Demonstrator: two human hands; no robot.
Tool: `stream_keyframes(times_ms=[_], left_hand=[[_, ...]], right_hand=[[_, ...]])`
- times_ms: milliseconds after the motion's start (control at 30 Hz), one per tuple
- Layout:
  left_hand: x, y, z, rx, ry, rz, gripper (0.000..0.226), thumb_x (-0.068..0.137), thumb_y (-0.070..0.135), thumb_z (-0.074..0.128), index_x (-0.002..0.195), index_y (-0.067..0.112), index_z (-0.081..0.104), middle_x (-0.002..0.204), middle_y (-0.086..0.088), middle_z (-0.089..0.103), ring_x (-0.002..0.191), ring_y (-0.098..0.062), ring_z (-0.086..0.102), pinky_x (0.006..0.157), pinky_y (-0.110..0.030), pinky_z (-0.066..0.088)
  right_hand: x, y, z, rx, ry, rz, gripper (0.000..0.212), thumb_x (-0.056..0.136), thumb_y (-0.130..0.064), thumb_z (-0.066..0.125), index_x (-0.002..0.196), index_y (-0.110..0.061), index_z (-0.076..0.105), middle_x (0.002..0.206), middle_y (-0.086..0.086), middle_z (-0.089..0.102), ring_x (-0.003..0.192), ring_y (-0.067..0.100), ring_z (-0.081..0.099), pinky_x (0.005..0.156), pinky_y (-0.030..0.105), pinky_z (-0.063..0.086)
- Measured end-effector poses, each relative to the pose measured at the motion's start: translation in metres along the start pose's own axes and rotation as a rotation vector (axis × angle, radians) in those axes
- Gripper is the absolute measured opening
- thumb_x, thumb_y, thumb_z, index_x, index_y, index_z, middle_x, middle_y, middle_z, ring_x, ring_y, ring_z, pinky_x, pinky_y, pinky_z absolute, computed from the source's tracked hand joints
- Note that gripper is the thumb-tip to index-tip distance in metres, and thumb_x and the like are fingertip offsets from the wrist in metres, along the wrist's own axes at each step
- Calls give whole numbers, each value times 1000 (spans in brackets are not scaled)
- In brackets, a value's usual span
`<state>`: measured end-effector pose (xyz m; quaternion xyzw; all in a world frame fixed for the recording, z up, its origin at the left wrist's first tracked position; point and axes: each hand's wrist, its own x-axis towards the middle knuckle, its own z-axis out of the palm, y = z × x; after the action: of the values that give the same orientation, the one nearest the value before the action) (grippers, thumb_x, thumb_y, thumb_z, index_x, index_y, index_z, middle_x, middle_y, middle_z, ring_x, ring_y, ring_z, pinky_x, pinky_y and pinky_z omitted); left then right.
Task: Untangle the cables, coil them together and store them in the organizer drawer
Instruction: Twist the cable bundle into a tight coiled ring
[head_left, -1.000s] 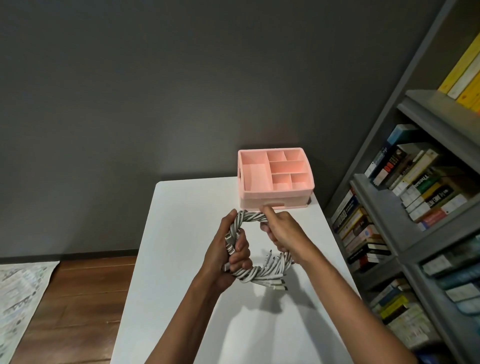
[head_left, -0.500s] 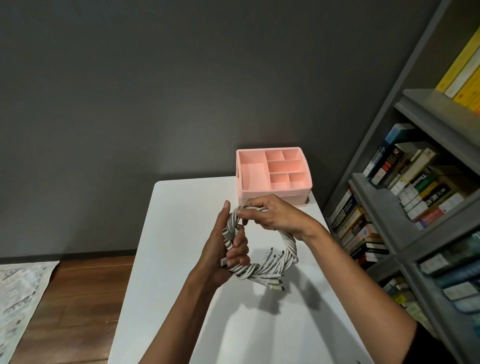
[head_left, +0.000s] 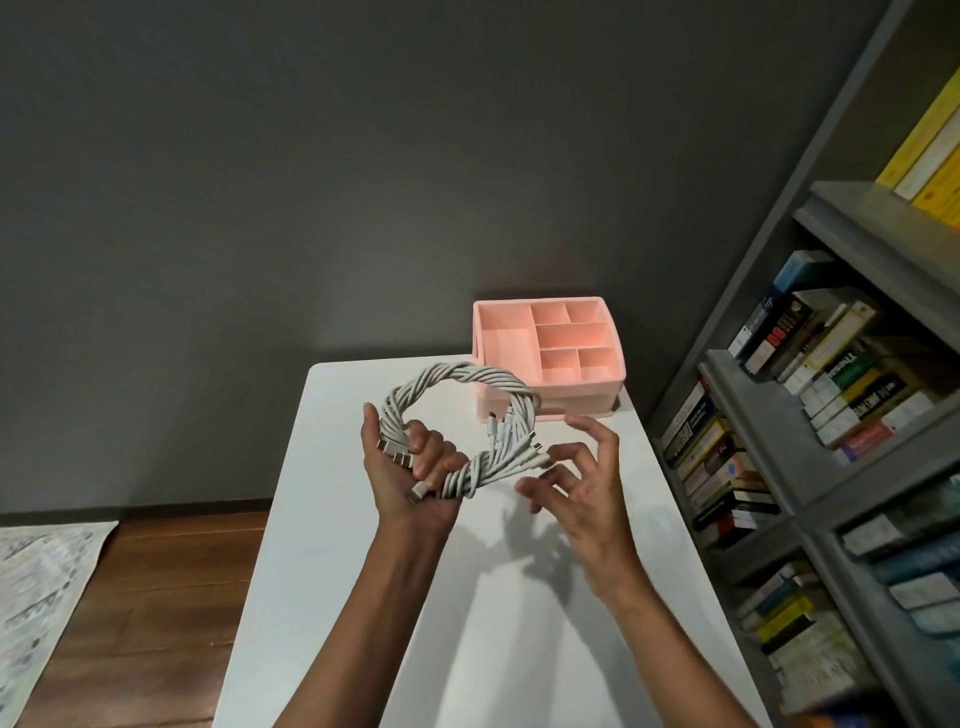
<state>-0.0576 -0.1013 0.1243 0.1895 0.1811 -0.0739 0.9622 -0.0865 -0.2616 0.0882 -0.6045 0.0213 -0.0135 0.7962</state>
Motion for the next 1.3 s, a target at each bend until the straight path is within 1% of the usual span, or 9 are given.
stream_keyframes(times_ms=[133,400,533,700,800,900,1033,1167,1300], left_hand=[[-2,-6,3,47,42,88,68,90,61,40,41,15,35,31,3,20,24,-10,19,34,-15,30],[-8,-11,6,254,-20,156,71,90,63,36,38,14,34,30,1,19,26,-11,18,37,-19,28],[-8,-8,3,207,-64,117,72,90,62,36,37,14,34,28,2,20,23,-10,18,36,-17,27],[-7,-3,-1,107,-170,40,70,89,60,37,36,14,33,26,3,21,20,-7,20,35,-16,21],[-7,-6,-2,106,-227,12,71,88,59,38,34,13,33,24,2,22,19,-8,21,35,-16,20],[-9,-10,2,173,-234,28,73,90,59,35,33,13,33,24,1,21,19,-9,21,36,-17,18],[-15,-19,13,441,-224,165,69,90,56,34,37,12,34,26,0,20,21,-12,19,36,-21,16],[-16,-29,14,591,-150,262,64,86,58,40,42,12,33,30,-1,21,26,-15,19,45,-30,17],[-15,-25,13,419,-99,173,67,88,58,42,39,13,34,29,0,19,22,-13,19,41,-22,23]], right_hand=[[-7,-6,18,-113,141,-150,32,68,-12,78,96,-20,67,73,0,66,68,14,62,68,24,52],[0,-12,27,-659,137,-382,34,83,-11,72,116,-18,69,92,-5,62,84,4,60,72,18,49],[7,-15,24,-775,54,-410,38,83,-25,71,117,-40,64,87,-15,52,91,6,46,82,30,46],[13,-20,25,-97,93,27,90,53,-27,93,122,-34,35,120,1,48,99,10,58,79,21,51],[12,-24,24,314,-207,390,74,57,-29,87,120,-9,54,114,14,66,95,20,68,82,31,57],[10,-26,26,389,-252,386,41,72,-21,67,108,-4,64,96,13,73,88,17,70,77,26,56],[13,-17,39,456,-8,331,17,85,-3,57,101,0,64,80,11,72,73,16,71,66,24,57],[14,-9,41,372,86,303,17,92,-1,53,107,1,61,76,6,72,68,15,70,65,23,57],[19,-17,24,431,-127,412,25,82,-10,57,105,-3,63,84,10,73,69,13,69,69,24,57]])
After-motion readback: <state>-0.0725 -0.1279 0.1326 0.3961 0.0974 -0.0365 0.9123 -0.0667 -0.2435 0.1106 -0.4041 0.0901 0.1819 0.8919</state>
